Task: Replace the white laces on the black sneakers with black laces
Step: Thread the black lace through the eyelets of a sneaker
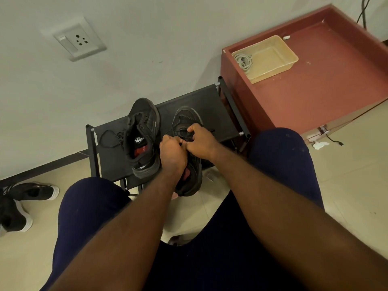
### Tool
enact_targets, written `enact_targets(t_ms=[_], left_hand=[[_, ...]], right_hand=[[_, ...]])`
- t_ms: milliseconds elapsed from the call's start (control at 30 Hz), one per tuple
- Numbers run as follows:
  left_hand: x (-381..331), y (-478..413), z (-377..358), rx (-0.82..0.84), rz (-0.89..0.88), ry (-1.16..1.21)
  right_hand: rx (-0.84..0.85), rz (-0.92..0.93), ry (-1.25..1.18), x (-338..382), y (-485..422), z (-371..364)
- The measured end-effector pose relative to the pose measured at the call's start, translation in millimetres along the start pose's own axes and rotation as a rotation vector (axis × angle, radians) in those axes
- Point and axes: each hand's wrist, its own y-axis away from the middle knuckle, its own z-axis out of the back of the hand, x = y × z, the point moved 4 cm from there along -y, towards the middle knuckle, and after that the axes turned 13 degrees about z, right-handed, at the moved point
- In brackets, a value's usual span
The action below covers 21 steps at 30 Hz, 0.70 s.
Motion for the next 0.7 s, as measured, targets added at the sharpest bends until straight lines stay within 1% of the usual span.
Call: enact_targets(t_ms=[100, 167, 233, 333, 367, 400, 500, 533, 567, 600, 633, 667, 700], left_hand=[[1, -5, 3, 0.049, 0.024, 0.053], [2, -9, 5, 0.114, 0.070, 0.139], [2, -9, 10, 0.169, 0.136, 0.261], [-11, -1, 25, 0.168, 0.187, 0.422], [-19, 2, 31, 0.189, 0.194, 0.541], [-27, 4, 38, 0.251, 0.207, 0.718], [-53, 12, 63, 0.609, 0.257, 1.417], [-56, 11, 72, 0.664, 0.256, 1.525], [-56, 10, 78, 0.654, 0.250, 1.514], [-52, 7, 82, 0.565, 0.229, 1.356], [-45, 3, 85, 0.425, 0.178, 1.062], [-36, -2, 86, 0.269, 0.114, 0.679], [-25, -11, 82, 0.158, 0.065, 0.314]], right_hand=[[0.085, 0.031, 0.069, 1, 2, -2], [0.116, 0.031, 0.094, 0, 3, -2], [0.122, 0.033, 0.111, 1, 4, -1], [0.094, 0.052, 0.133, 2, 4, -4], [0.087, 0.053, 0.133, 2, 4, -4], [0.083, 0.055, 0.130, 1, 4, -5], [0.081, 0.053, 0.151, 0, 4, -6], [0.080, 0.053, 0.167, 0, 3, -6], [0.082, 0.054, 0.183, 0, 4, -6], [0.085, 0.057, 0.195, 0, 3, -7], [0.087, 0.062, 0.209, 1, 4, -8], [0.088, 0.066, 0.218, 1, 4, -9], [0.089, 0.068, 0.229, 2, 4, -10]])
